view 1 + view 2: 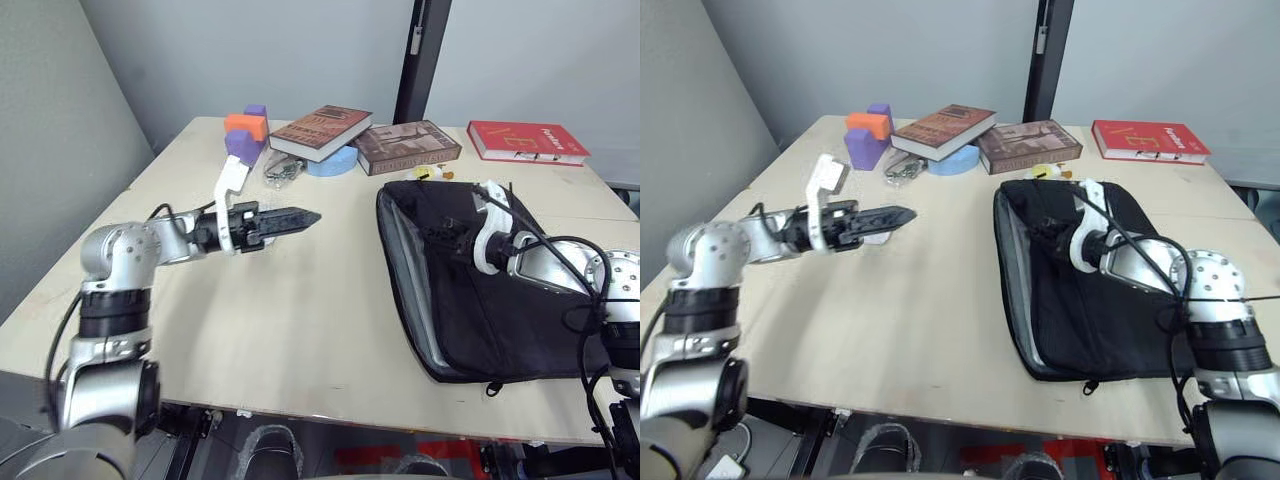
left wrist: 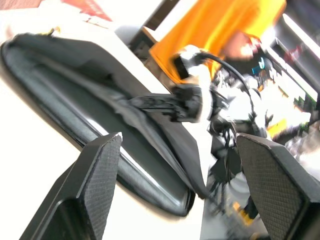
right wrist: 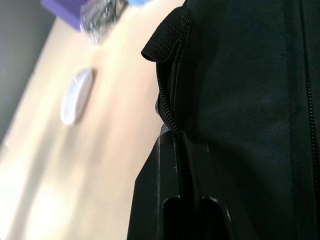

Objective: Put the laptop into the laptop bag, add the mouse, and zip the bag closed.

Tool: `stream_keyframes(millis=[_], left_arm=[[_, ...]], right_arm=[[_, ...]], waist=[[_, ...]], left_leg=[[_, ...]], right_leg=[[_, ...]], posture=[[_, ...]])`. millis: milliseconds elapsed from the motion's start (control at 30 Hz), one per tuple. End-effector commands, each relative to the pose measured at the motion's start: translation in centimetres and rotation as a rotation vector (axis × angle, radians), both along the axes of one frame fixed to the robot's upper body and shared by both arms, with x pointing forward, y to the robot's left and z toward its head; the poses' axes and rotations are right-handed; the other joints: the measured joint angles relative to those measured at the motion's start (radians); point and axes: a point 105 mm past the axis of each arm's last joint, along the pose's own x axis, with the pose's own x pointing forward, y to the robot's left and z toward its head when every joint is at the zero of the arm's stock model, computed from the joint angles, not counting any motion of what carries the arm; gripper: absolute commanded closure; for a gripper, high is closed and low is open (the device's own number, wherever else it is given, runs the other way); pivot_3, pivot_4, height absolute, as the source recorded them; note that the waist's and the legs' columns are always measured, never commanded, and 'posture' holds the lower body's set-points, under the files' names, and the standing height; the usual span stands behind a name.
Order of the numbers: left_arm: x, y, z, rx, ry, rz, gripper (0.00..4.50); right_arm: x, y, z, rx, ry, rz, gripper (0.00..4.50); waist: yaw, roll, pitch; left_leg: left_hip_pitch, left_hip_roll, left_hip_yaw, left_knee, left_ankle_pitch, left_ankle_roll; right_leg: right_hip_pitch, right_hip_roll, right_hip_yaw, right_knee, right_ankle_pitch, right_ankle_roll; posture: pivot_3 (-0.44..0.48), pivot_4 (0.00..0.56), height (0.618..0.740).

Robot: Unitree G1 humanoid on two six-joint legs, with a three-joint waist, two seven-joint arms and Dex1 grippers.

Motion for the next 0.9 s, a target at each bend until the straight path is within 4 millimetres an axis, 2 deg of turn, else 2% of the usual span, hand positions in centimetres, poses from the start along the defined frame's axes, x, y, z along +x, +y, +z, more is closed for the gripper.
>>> stream_keyframes(millis=[33, 167, 300, 400, 467, 700, 800, 900], left_arm=[[-1.1, 1.1, 1.3, 0.006, -0.146, -0.026, 0.67], [-1.2, 3.8, 0.6, 0.068, -0.197, 0.036, 0.67], [0.3, 7.7, -0.2, 0.167, -0.232, 0.219, 0.67], [1.4, 10.6, -0.7, 0.266, -0.229, 0.344, 0.67], [1.3, 12.1, -1.0, 0.349, -0.268, 0.376, 0.67], [1.9, 16.3, -0.4, 0.54, -0.489, 0.548, 0.67], [1.2, 17.7, -0.9, 0.582, -0.443, 0.535, 0.67], [0.8, 19.1, -2.1, 0.627, -0.341, 0.523, 0.67]], right_arm=[[-0.2, 0.3, 1.4, -0.01, -0.077, 0.074, 2.85], [-0.7, -0.4, 2.9, -0.053, -0.166, 0.147, 1.49], [-1.5, -3.8, 4.6, -0.163, -0.273, 0.166, 0.11], [-2.7, -6.5, 6.0, -0.273, -0.344, 0.198, 0.05], [-3.8, -8.1, 6.1, -0.373, -0.363, 0.24, 0.05], [-7.9, -11.8, 4.2, -0.679, -0.349, 0.419, 0.05], [-8.3, -13.6, 4.3, -0.744, -0.343, 0.394, 0.05], [-8.0, -15.0, 5.3, -0.74, -0.368, 0.328, 0.05]], waist=[[0.0, 0.0, 0.0], [-0.001, 0.001, 0.0], [0.003, 0.0, 0.0], [0.007, 0.0, 0.0], [0.005, 0.0, -0.001], [-0.002, 0.0, -0.001], [-0.014, -0.001, -0.001], [-0.029, -0.001, -0.001]], left_leg=[[0.0, 0.0, 0.0, 0.0, 0.0, 0.0], [0.001, 0.0, 0.0, 0.0, 0.001, -0.001], [0.001, 0.001, 0.0, 0.0, 0.001, -0.001], [0.001, 0.001, 0.0, 0.0, 0.001, -0.001], [0.001, 0.001, 0.0, -0.001, 0.001, 0.0], [0.001, 0.002, 0.001, -0.001, -0.002, 0.007], [0.002, 0.002, 0.002, 0.002, -0.002, 0.009], [0.005, 0.003, 0.005, 0.004, -0.002, 0.01]], right_leg=[[0.0, 0.0, 0.0, 0.0, 0.0, 0.0], [0.0, 0.0, 0.0, 0.002, 0.0, 0.0], [0.0, 0.0, 0.0, 0.002, 0.0, 0.0], [0.0, 0.0, 0.0, 0.001, 0.0, 0.0], [0.0, 0.0, 0.0, 0.0, -0.001, -0.001], [0.0, 0.0, 0.0, 0.001, -0.007, -0.012], [0.0, 0.0, 0.0, 0.004, -0.007, -0.013], [0.0, -0.001, 0.002, 0.008, -0.008, -0.014]], posture=[[0.0, 0.15, 0.74], [0.0, 0.15, 0.74], [0.0, 0.15, 0.74], [0.0, 0.15, 0.74], [0.0, 0.15, 0.74], [0.0, 0.15, 0.74], [0.0, 0.15, 0.74], [0.0, 0.15, 0.74]])
